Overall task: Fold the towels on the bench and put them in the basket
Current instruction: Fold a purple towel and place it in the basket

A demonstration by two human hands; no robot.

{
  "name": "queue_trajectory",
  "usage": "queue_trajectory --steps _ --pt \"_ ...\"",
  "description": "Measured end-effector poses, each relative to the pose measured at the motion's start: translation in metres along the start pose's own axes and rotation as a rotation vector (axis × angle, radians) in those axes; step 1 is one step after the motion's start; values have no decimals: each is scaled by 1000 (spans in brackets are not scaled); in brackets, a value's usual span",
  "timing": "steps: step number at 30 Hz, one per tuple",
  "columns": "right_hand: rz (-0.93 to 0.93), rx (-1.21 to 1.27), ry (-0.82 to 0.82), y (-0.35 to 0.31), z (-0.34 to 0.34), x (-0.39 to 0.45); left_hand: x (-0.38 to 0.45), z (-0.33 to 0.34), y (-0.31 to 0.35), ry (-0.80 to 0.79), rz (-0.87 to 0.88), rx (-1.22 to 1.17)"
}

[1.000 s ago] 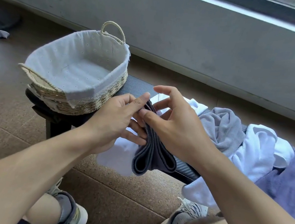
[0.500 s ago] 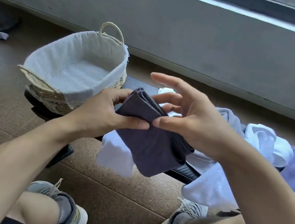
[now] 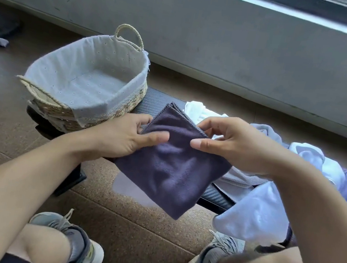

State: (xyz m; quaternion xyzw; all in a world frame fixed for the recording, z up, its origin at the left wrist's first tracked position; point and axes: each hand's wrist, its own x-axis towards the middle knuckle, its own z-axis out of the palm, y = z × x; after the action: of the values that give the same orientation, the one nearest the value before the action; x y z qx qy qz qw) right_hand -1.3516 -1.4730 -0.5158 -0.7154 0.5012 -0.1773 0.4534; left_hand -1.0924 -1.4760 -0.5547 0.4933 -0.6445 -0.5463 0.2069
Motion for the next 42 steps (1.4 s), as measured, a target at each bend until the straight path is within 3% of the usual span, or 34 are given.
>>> queue_trajectory --steps 3,5,7,11,14,16,20,24,28,32,34,36,39,42 --pt "26 67 -42 10 -15 -1 -2 -3 6 -111 -20 -152" --pt "86 148 -83 18 -25 -2 1 -3 8 -4 38 -370" --pt "154 207 -88 27 -29 -1 7 -1 11 201 68 -482" --pt "268 225 -60 34 -14 13 25 1 -1 661 111 -235" --pt "337 -124 22 38 -1 25 28 6 -4 854 92 8" --pt "350 -303 39 40 0 29 25 19 -5 769 171 196" --pt "375 -242 74 42 -5 33 14 65 -10 419 316 574" --pt "387 -246 80 41 -5 35 10 91 -28 150 91 893" --pt "375 -227 91 35 -1 35 11 96 -33 53 52 1005" --pt "333 -183 128 30 7 34 15 88 -25 -21 43 883" --pt "311 -164 142 27 13 35 18 74 -15 -59 38 696" --pt "293 -161 178 24 19 36 21 53 -5 41 26 411" --pt "235 -198 220 20 31 38 24 20 -3 338 -56 88" --pt "176 -279 229 13 45 36 25 6 -13 342 -210 -45"
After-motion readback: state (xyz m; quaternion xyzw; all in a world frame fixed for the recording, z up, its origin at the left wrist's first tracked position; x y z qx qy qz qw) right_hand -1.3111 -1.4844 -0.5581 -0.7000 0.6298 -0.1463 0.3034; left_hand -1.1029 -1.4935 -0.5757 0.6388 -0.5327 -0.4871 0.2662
